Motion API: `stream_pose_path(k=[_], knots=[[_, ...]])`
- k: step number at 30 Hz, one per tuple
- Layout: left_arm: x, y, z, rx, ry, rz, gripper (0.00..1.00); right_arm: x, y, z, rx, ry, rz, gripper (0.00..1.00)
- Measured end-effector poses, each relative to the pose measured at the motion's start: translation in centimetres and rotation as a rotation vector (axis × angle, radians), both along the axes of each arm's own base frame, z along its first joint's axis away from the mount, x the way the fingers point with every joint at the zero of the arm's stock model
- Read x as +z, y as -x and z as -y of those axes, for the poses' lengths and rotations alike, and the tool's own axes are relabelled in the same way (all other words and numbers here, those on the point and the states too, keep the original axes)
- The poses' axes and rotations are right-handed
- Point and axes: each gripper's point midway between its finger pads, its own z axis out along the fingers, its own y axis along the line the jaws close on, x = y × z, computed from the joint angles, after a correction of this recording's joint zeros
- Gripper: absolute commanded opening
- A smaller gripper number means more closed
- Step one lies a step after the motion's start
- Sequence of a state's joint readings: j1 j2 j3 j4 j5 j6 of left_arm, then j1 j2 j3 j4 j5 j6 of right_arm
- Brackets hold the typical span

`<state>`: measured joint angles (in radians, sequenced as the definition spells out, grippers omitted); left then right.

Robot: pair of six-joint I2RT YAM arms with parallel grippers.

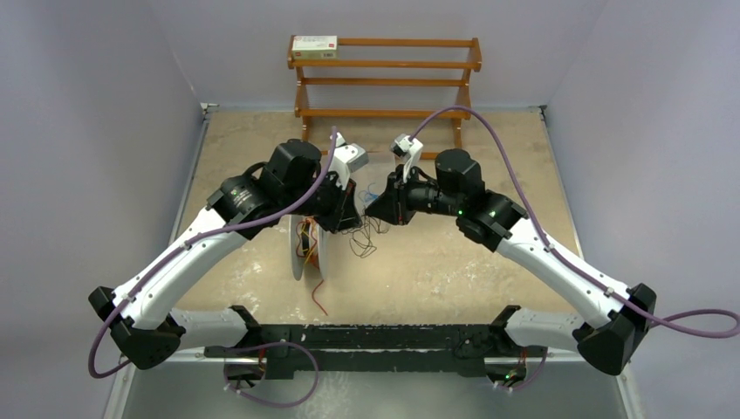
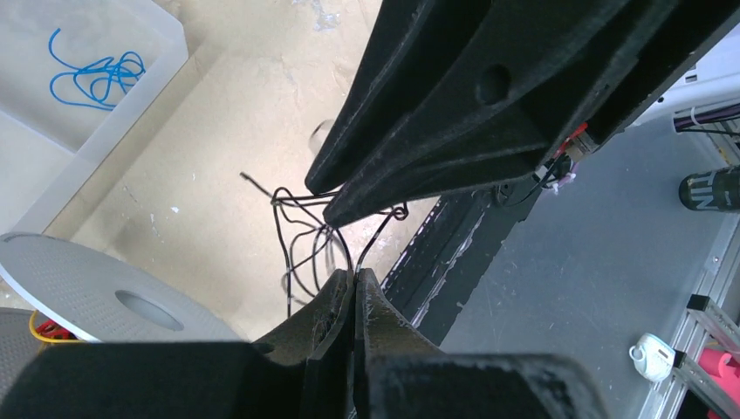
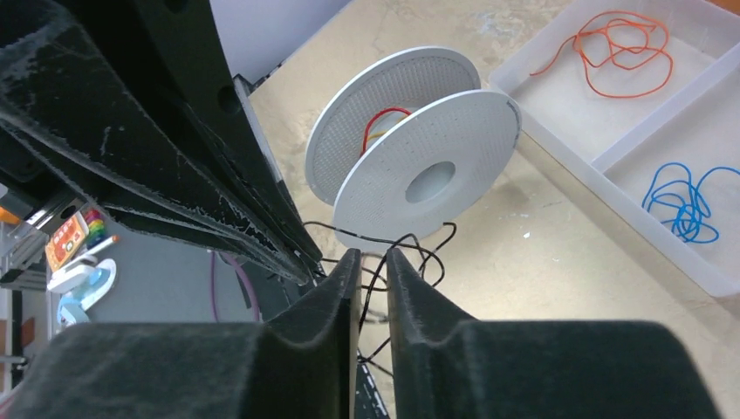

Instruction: Wrap the cables

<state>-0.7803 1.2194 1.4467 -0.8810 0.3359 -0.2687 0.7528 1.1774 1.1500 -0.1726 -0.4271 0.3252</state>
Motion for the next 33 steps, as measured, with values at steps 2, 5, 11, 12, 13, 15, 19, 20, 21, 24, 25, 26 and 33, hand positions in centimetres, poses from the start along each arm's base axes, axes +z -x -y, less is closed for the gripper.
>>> stream_pose_path(k=[2,5,11,12,13,15,19,20,21,24,25,26,33], knots=[[0.0,0.0,0.0,0.000,0.000,0.000,0.00,-0.1,-0.1,0.0,-0.009,0.004,-0.006,0.05],[0.1,0.1,-0.1,0.000,0.001,0.001,0.00,-0.1,-0.2,0.1,-0.016,0.004,-0.002,0.00],[0.2,0.1,-0.2,0.002,0.003,0.006,0.00,-0.3,-0.4,0.3,-0.035,0.012,-0.006,0.00],[0.3,0.2,-0.2,0.002,0.004,0.007,0.00,-0.3,-0.5,0.4,-0.044,0.015,-0.004,0.00],[0.3,0.2,-0.2,0.002,0.005,0.008,0.00,-0.4,-0.6,0.5,-0.053,0.018,-0.001,0.00],[0.4,0.2,-0.3,0.002,0.007,0.010,0.00,-0.8,-0.7,1.0,-0.083,0.032,0.001,0.00],[1.5,0.5,-0.5,-0.002,0.024,0.025,0.00,-3.0,-1.7,2.7,-0.194,0.096,-0.003,0.00],[2.0,0.6,-0.6,-0.002,0.032,0.034,0.00,-3.9,-1.9,3.2,-0.221,0.120,-0.014,0.00],[2.7,0.7,-0.7,-0.002,0.043,0.048,0.00,-5.0,-2.2,3.7,-0.250,0.148,-0.026,0.00],[5.4,1.0,-1.2,-0.001,0.087,0.105,0.00,-8.5,-2.6,5.4,-0.343,0.237,-0.068,0.00],[6.3,1.1,-1.4,-0.001,0.100,0.125,0.00,-9.6,-2.7,6.1,-0.374,0.268,-0.083,0.00],[7.3,1.2,-1.6,0.002,0.116,0.149,0.00,-10.8,-2.7,6.8,-0.402,0.301,-0.099,0.00],[12.9,2.0,-4.0,0.057,0.196,0.283,0.00,-14.8,-1.9,10.1,-0.526,0.398,-0.158,0.00]])
